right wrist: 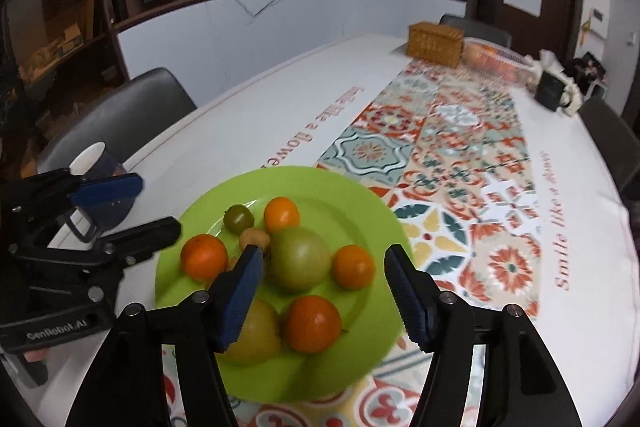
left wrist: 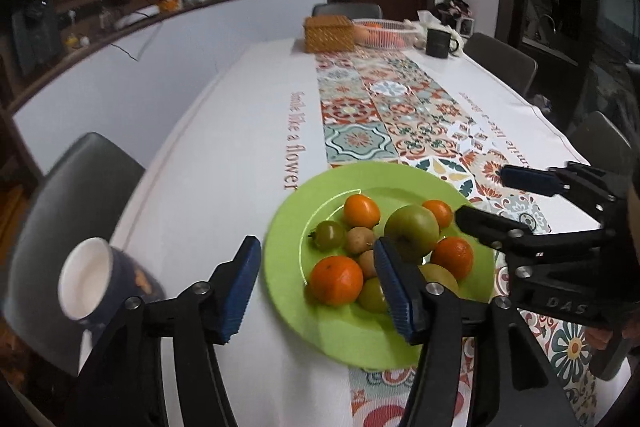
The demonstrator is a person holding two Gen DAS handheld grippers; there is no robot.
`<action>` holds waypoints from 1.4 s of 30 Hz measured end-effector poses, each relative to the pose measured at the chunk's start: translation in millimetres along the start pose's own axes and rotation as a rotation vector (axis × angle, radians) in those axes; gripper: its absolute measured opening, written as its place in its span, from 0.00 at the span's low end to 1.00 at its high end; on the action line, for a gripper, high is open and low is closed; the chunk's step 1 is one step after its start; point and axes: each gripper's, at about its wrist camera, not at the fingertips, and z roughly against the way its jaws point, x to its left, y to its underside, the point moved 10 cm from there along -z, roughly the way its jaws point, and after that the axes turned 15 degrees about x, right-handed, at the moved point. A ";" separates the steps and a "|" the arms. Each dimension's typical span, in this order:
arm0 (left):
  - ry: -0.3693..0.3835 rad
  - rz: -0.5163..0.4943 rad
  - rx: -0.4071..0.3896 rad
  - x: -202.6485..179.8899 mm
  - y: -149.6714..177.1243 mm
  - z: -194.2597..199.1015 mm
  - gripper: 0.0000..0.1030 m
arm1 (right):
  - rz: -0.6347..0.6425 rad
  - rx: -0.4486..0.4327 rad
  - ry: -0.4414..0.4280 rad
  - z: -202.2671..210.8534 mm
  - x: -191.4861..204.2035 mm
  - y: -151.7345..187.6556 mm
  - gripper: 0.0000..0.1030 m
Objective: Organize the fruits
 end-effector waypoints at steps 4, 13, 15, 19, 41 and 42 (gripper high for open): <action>-0.016 0.022 -0.050 -0.7 5.4 29.5 0.64 | -0.049 -0.069 0.036 35.8 -6.5 9.7 0.68; -0.017 0.049 -0.139 -11.9 30.5 95.0 0.79 | -0.114 -0.182 0.083 110.2 -1.4 41.9 0.77; -0.025 0.049 -0.159 -15.6 38.9 108.4 0.80 | -0.126 -0.192 0.082 121.7 0.8 52.5 0.78; -0.027 0.042 -0.186 -23.6 59.0 132.5 0.82 | -0.155 -0.211 0.098 145.2 2.6 76.6 0.81; 0.003 0.050 -0.262 -55.4 161.1 213.9 0.98 | -0.198 -0.320 0.157 238.7 30.4 179.6 0.90; 0.006 0.049 -0.259 -56.5 164.3 214.3 0.98 | -0.196 -0.321 0.160 240.3 31.9 183.6 0.90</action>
